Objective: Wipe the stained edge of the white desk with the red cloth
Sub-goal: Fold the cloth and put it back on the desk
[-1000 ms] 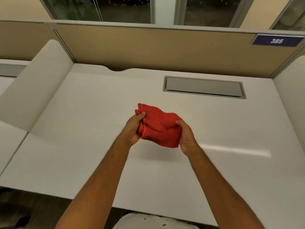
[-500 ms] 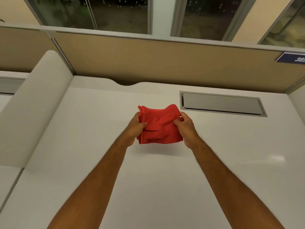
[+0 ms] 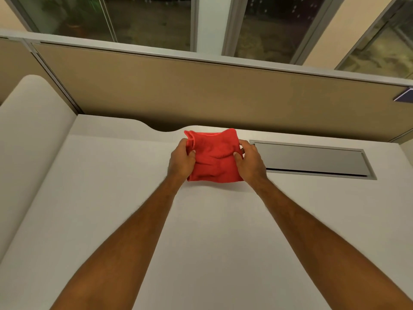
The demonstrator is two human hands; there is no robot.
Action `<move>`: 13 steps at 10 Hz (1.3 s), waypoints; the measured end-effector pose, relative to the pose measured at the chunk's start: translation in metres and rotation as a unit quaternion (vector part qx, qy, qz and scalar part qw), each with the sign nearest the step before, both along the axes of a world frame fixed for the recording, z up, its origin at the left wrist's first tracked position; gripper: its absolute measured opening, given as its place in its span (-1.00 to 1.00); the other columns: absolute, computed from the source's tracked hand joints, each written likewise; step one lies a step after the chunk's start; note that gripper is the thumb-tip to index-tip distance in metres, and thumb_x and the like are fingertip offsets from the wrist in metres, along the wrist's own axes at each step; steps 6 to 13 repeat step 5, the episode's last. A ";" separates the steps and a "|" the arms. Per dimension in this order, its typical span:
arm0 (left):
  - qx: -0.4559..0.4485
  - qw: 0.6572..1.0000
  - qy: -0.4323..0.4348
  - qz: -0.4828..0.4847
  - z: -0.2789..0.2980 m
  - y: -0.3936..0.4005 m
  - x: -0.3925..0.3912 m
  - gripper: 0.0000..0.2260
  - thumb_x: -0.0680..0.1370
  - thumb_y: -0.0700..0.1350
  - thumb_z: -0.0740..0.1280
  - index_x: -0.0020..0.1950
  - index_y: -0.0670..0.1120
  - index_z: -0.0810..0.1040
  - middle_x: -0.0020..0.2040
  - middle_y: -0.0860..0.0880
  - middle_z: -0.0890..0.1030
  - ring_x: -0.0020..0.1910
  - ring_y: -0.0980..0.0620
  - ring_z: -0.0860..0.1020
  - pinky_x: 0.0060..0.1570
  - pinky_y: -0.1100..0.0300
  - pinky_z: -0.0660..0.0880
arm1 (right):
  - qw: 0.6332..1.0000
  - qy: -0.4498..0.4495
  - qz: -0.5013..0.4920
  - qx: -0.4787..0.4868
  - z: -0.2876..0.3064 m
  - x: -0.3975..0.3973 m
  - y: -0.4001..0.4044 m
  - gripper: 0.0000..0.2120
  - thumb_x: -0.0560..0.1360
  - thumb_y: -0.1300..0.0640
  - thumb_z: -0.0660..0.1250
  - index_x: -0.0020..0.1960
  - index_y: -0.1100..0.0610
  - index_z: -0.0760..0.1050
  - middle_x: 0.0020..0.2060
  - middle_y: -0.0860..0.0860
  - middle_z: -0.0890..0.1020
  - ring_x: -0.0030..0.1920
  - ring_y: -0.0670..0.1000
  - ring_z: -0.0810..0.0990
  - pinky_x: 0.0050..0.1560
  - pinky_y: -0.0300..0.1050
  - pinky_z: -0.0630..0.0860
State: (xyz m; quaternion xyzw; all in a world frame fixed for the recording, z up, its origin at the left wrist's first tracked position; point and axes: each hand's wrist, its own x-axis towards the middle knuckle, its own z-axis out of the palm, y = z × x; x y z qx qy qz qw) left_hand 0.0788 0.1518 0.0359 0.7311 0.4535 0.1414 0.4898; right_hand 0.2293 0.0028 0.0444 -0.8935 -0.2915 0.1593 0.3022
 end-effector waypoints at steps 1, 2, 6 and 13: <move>0.019 1.000 0.001 -0.007 -0.006 0.013 0.008 -0.70 0.69 -0.13 0.28 0.42 -0.10 0.44 0.36 -0.13 0.58 0.32 -0.18 0.57 0.35 -0.13 0.53 | 1.000 0.003 -0.015 -0.010 -0.009 0.008 0.010 -0.58 0.71 0.06 0.25 0.55 0.02 0.37 0.36 0.12 0.53 0.32 0.19 0.58 0.29 0.25 0.59; 0.057 0.996 0.065 -0.028 -0.022 0.019 0.013 -0.57 0.66 -0.06 0.32 0.52 -0.08 0.37 0.45 -0.15 0.49 0.39 -0.18 0.51 0.37 -0.17 0.51 | 0.997 -0.010 -0.024 -0.070 -0.027 0.010 0.013 -0.48 0.69 0.05 0.28 0.61 0.05 0.28 0.45 0.15 0.47 0.41 0.22 0.52 0.30 0.31 0.57; 0.169 0.975 0.129 -0.057 -0.038 -0.007 0.001 -0.55 0.66 0.05 0.27 0.52 -0.08 0.38 0.47 -0.15 0.45 0.39 -0.19 0.49 0.37 -0.17 0.50 | 0.997 -0.056 -0.005 -0.056 -0.044 -0.002 -0.013 -0.52 0.69 -0.02 0.26 0.55 0.12 0.36 0.47 0.16 0.48 0.43 0.22 0.48 0.34 0.23 0.55; 0.169 0.975 0.129 -0.057 -0.038 -0.007 0.001 -0.55 0.66 0.05 0.27 0.52 -0.08 0.38 0.47 -0.15 0.45 0.39 -0.19 0.49 0.37 -0.17 0.50 | 0.997 -0.056 -0.005 -0.056 -0.044 -0.002 -0.013 -0.52 0.69 -0.02 0.26 0.55 0.12 0.36 0.47 0.16 0.48 0.43 0.22 0.48 0.34 0.23 0.55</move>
